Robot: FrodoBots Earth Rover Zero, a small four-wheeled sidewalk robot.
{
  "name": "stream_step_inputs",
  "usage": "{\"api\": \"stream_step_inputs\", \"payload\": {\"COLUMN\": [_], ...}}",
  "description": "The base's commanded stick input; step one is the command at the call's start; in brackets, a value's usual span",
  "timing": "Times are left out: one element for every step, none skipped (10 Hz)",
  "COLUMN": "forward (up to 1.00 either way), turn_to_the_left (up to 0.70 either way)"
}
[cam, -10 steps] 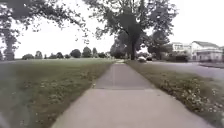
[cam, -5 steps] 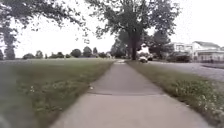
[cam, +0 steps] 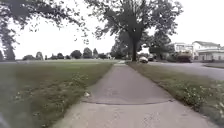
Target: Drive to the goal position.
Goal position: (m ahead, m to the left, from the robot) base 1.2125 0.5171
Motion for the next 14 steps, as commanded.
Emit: {"api": "stream_step_inputs", "payload": {"forward": [0.70, 0.70, 0.70, 0.70, 0.70, 0.70, 0.70, 0.70, 0.70, 0.70, 0.70, 0.70, 0.70, 0.70], "turn_to_the_left": [0.00, 0.00, 0.00, 0.00, 0.00, 0.00, 0.00, 0.00, 0.00, 0.00, 0.00, 0.00, 0.00, 0.00]}}
